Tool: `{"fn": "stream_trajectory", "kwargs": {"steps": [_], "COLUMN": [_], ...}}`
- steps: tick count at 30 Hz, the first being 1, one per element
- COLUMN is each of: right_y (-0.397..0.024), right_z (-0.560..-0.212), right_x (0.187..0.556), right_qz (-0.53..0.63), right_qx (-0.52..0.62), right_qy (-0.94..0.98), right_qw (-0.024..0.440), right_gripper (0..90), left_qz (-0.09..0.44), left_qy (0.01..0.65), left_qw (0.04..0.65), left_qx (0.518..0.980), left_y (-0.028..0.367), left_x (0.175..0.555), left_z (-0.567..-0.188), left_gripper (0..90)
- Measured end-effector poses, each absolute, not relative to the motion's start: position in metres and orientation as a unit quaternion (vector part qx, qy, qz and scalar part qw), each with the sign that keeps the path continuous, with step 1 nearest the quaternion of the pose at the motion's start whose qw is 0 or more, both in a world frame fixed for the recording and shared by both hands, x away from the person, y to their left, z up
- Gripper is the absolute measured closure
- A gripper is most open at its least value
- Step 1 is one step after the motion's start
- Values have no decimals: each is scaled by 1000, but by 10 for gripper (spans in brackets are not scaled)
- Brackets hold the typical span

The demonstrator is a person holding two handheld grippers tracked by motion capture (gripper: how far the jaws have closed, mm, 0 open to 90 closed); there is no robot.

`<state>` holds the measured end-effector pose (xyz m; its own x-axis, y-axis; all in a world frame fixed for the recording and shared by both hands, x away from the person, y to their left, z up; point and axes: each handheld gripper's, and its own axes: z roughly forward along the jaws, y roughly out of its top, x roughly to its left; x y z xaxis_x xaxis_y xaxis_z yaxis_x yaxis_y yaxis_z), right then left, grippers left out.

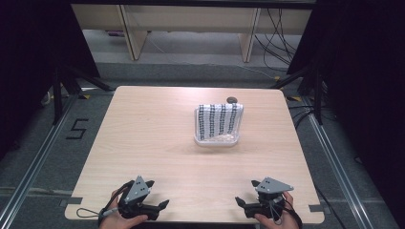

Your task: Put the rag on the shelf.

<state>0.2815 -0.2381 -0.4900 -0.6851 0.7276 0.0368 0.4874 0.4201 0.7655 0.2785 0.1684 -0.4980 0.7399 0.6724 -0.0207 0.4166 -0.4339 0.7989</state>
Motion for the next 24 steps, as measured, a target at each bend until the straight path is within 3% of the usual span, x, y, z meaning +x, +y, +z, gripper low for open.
{"fn": "stream_trajectory", "kwargs": {"steps": [24], "right_y": [-240], "right_z": [-491], "right_x": [285], "right_qz": [388], "right_qx": [370], "right_qy": [829], "right_qw": [157], "right_gripper": [171], "left_qz": [146], "left_qy": [339], "left_qw": [409], "left_qx": [835], "left_y": [169], "left_x": [283], "left_z": [-502], "left_gripper": [163]}}
